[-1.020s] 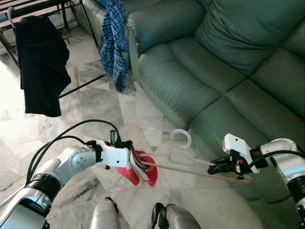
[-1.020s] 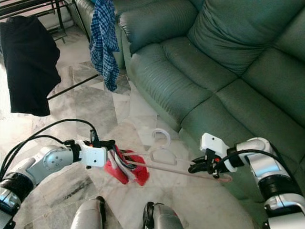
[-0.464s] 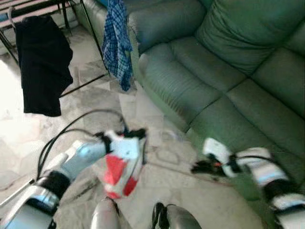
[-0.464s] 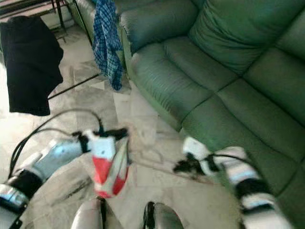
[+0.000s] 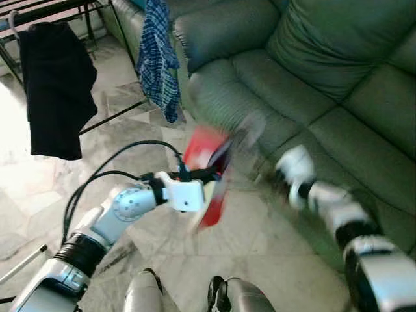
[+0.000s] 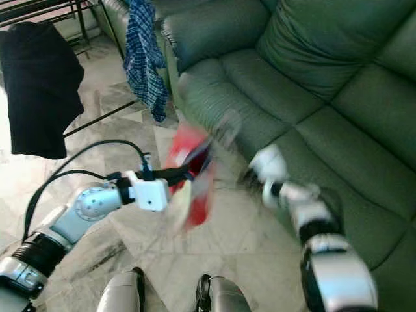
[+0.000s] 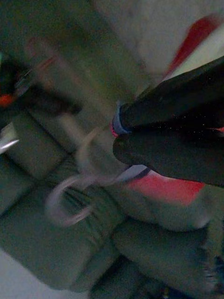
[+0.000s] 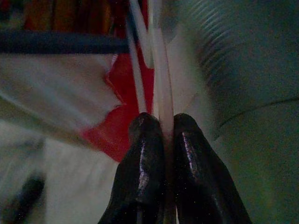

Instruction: Hang hanger

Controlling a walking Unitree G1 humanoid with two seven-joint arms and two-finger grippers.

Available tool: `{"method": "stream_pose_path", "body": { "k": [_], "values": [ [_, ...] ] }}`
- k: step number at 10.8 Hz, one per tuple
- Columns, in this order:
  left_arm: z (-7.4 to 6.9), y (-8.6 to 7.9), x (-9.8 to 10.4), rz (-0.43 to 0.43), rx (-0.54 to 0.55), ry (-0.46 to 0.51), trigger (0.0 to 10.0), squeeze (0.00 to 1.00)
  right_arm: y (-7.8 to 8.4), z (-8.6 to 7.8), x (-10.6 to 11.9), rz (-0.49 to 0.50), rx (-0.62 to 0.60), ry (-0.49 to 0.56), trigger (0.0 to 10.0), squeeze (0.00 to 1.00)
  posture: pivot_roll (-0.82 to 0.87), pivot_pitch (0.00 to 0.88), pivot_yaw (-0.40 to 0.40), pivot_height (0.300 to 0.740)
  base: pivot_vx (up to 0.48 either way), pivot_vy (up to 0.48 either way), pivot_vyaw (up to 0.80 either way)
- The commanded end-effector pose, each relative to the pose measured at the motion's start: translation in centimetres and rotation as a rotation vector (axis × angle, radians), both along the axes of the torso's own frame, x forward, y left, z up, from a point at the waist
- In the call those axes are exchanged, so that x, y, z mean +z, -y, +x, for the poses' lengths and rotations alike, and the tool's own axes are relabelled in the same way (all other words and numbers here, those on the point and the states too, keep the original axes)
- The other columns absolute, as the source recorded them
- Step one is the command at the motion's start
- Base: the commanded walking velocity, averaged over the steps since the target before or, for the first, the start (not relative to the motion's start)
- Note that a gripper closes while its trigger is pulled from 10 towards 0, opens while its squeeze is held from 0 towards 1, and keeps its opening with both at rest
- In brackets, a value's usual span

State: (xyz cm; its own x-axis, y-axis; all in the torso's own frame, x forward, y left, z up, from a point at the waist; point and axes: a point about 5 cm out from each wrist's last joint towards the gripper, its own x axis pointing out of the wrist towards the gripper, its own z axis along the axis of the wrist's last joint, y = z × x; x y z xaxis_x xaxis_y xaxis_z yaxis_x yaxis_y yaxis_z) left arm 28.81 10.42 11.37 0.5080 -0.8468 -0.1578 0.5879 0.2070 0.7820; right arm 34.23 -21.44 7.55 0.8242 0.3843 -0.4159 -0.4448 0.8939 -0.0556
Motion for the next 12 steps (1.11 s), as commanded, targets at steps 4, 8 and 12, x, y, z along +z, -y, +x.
{"method": "stream_pose_path", "body": {
  "k": [4,8,12],
  "values": [
    [1.1,-3.9,-2.6,0.054,0.275,-0.026,10.0,0.0,-4.3,-1.5,-0.2,0.192,0.335,-0.052,10.0,0.0,0.06,0.145,-0.102,0.74,0.0,0.0,0.0],
    [1.7,-4.8,-2.4,0.019,0.387,0.037,10.0,0.0,5.5,-2.8,-2.9,0.128,-0.547,-0.122,10.0,0.0,0.05,0.134,-0.102,0.74,0.0,0.0,0.0],
    [1.5,-3.4,-2.5,-0.009,0.343,0.021,10.0,0.0,2.3,2.2,4.6,0.248,-0.518,0.295,10.0,0.0,0.05,0.128,-0.106,0.74,0.0,0.0,0.0]
  ]
}}
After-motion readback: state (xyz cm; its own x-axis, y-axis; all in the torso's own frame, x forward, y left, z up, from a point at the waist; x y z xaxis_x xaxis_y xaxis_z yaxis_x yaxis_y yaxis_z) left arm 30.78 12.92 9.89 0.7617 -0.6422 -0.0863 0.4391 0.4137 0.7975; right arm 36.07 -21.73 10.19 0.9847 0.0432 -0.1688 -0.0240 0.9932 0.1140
